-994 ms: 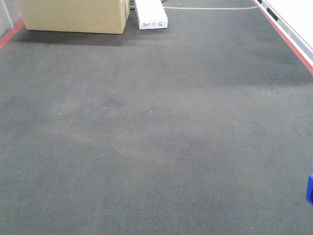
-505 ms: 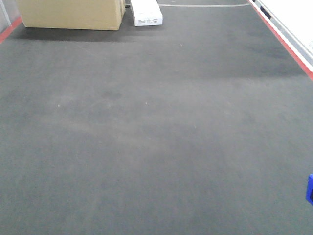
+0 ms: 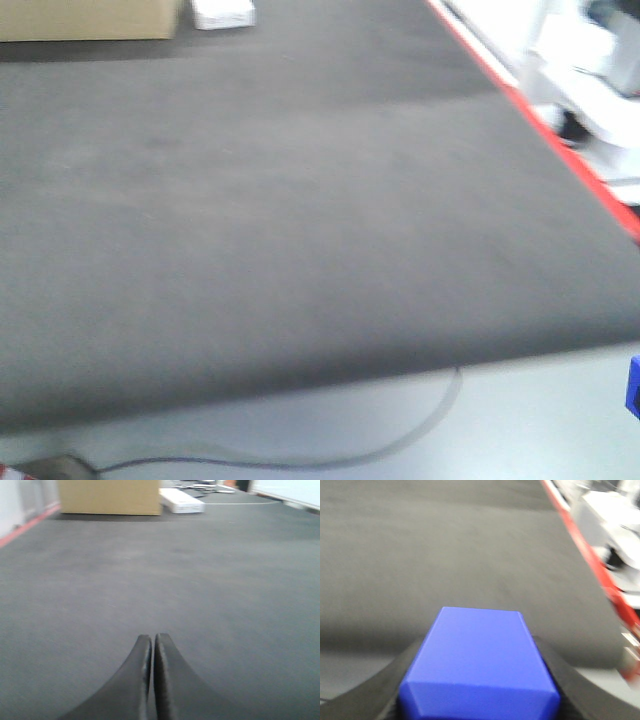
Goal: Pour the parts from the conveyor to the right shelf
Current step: 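Turn the base away from the conveyor and drive along the aisle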
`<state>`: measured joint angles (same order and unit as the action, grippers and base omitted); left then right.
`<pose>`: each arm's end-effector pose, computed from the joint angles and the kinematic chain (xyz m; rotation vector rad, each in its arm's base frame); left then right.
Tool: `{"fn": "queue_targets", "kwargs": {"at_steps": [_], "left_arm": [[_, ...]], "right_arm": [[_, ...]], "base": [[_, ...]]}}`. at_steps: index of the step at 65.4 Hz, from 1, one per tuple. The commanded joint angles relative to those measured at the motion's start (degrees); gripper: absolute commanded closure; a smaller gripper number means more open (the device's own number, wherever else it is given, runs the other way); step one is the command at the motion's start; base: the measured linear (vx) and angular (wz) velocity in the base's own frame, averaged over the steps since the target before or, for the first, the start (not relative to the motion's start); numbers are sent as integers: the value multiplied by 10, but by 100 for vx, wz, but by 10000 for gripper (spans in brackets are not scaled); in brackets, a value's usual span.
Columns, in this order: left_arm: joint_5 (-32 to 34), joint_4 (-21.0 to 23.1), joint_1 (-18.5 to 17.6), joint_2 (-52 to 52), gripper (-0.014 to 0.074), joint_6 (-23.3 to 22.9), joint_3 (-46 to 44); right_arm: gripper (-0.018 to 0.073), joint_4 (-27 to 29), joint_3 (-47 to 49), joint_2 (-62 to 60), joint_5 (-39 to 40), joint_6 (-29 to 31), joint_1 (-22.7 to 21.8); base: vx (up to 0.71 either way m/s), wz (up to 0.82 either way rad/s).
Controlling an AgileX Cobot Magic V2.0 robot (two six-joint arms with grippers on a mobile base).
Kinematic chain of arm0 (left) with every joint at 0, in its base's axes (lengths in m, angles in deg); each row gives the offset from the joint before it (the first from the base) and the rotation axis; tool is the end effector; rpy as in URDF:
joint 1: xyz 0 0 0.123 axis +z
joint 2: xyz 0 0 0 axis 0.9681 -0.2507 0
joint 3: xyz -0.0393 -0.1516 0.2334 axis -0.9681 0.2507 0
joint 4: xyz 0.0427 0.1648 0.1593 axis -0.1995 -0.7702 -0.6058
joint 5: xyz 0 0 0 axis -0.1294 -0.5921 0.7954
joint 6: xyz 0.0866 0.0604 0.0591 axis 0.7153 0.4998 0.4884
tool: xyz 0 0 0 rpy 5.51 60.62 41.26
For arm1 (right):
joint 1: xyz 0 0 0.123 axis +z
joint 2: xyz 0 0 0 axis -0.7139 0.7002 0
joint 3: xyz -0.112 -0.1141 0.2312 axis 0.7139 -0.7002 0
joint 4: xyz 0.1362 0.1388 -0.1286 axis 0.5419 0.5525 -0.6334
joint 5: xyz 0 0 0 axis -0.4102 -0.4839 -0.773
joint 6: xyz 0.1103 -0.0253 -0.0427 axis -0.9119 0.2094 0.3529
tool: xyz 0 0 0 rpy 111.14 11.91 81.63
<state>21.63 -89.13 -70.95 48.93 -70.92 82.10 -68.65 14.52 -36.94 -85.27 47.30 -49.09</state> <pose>0.0701 0.0057 0.1798 -0.0945 1.7223 0.0385 0.0690 0.0165 0.2454 -0.2194 1.8800 0.0051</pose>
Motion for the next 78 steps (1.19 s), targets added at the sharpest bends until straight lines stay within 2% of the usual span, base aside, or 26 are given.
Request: {"fn": "queue_targets", "kwargs": {"at_steps": [1, 20, 78], "left_arm": [[39, 5, -4, 6, 603, -5, -11], [39, 5, -4, 6, 603, -5, -11], [39, 5, -4, 6, 603, -5, -11]], "right_arm": [[561, 5, 17, 7, 43, 5, 1], [561, 5, 17, 7, 43, 5, 1], [561, 5, 17, 7, 43, 5, 1]], "base": [[-42, -50], [-41, -65], [-31, -89]]}}
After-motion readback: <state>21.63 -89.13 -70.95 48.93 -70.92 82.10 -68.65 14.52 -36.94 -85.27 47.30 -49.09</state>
